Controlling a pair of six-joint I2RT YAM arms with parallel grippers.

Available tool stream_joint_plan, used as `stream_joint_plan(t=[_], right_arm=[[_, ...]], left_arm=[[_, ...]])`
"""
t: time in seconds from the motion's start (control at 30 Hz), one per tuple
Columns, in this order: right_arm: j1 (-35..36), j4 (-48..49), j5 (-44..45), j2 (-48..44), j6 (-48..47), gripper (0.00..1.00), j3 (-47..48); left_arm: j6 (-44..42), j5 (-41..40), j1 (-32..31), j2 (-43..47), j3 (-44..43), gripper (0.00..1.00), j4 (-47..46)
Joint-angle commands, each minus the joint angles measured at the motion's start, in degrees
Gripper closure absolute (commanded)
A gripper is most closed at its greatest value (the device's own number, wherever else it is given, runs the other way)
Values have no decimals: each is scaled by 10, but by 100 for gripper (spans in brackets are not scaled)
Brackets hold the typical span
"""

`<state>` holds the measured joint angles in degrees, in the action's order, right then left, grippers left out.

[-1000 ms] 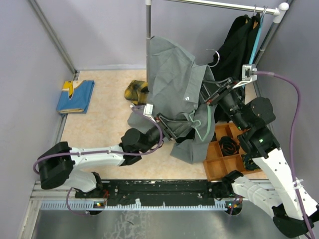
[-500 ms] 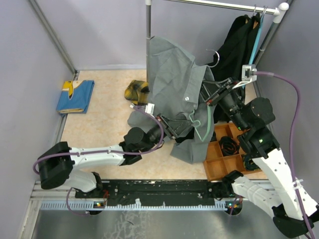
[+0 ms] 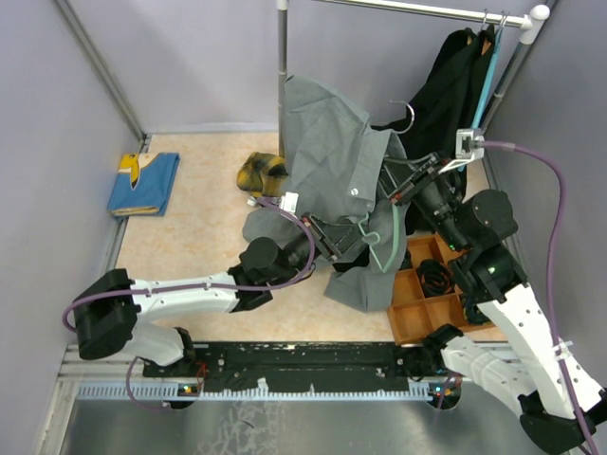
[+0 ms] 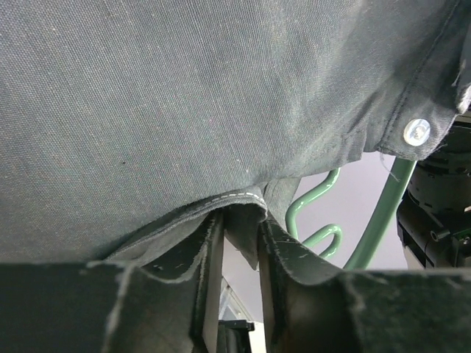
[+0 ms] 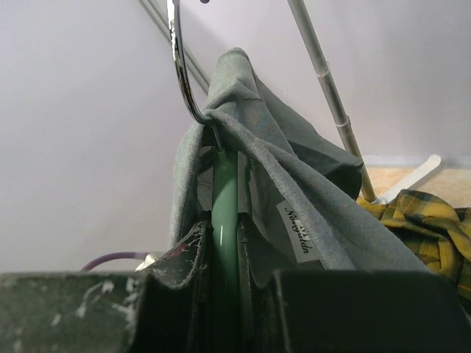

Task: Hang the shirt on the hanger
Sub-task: Hang the shirt on the hanger.

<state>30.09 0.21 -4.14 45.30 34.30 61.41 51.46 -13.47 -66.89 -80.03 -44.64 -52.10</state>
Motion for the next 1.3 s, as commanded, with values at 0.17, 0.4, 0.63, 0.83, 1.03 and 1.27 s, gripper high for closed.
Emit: stream_joint_plan(t=[0.17, 0.4, 0.63, 0.83, 1.03, 1.27], right_arm=[[-5, 87, 26, -21, 20, 100, -8], [-5, 131, 59, -7, 31, 100, -24], [-5, 149, 82, 14, -2, 100, -34], [-5, 175, 107, 38, -24, 100, -30], [-5, 155, 114, 53, -81, 100, -23], [-5, 146, 136, 51, -127, 100, -23]], left_arm=[[-22, -24, -3, 1, -12, 89, 65], [-19, -10, -3, -6, -9, 100, 99], [-21, 5, -7, -6, -11, 100, 107], [-19, 14, -18, -5, -13, 100, 133], [-25, 4, -29, 7, -10, 100, 145], [-35, -6, -37, 27, -10, 100, 179]])
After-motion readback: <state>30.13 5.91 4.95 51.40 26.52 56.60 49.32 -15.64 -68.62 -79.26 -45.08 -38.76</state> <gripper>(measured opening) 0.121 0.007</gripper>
